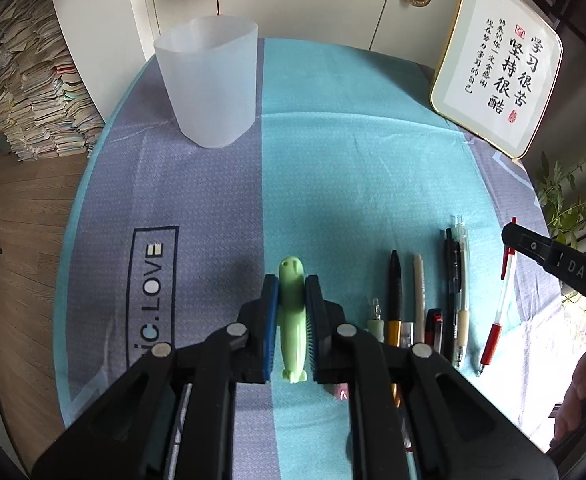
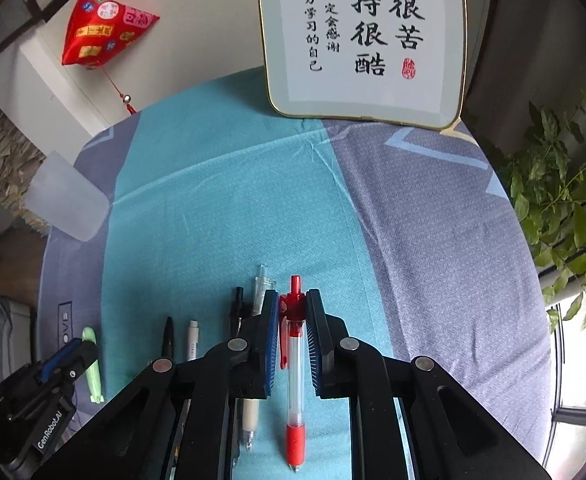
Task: Organize stationery
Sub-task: 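Lift the highlighter with the left tool while the right tool lifts the red pen toward the cup, then drop the red pen into the frosted cup with the right tool while the left drops the highlighter in, then move both open tools back over the remaining pens and eraser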
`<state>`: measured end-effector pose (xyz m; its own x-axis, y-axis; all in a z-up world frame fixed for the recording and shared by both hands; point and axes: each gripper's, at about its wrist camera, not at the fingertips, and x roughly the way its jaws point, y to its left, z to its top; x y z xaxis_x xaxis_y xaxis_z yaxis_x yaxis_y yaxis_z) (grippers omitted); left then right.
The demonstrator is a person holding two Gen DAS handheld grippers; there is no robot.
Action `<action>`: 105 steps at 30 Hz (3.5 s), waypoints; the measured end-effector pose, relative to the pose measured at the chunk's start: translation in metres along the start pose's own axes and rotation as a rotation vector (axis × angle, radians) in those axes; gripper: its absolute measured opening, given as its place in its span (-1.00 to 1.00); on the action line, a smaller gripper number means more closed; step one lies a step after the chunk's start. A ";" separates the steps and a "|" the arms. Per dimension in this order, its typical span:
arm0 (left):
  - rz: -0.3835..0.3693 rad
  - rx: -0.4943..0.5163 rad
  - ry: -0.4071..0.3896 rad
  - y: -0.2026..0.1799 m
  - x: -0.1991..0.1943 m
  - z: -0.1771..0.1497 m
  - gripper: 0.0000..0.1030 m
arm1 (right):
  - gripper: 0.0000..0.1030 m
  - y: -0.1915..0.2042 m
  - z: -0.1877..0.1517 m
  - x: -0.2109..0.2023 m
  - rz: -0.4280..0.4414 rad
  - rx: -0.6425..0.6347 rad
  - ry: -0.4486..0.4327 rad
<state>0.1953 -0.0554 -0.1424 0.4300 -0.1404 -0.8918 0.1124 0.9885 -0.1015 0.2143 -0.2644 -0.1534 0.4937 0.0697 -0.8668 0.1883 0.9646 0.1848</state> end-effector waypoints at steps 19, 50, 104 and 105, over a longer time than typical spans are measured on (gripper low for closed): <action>-0.079 -0.027 -0.403 0.056 -0.087 0.113 -0.79 | -0.73 0.061 0.014 -0.087 0.072 -0.128 -0.291; 0.034 -0.049 -0.559 0.098 -0.058 0.088 0.44 | -0.72 0.205 0.100 -0.066 0.314 -0.281 -0.384; 0.073 0.056 -0.296 -0.001 -0.036 -0.042 0.70 | 0.50 -0.023 -0.060 -0.032 0.026 -0.032 -0.033; 0.082 0.058 -0.289 -0.002 -0.033 -0.042 0.70 | 0.50 -0.025 -0.060 -0.031 0.030 -0.023 -0.033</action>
<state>0.1428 -0.0503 -0.1312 0.6755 -0.0790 -0.7331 0.1142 0.9935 -0.0019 0.1435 -0.2751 -0.1592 0.5269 0.0902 -0.8451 0.1537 0.9679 0.1991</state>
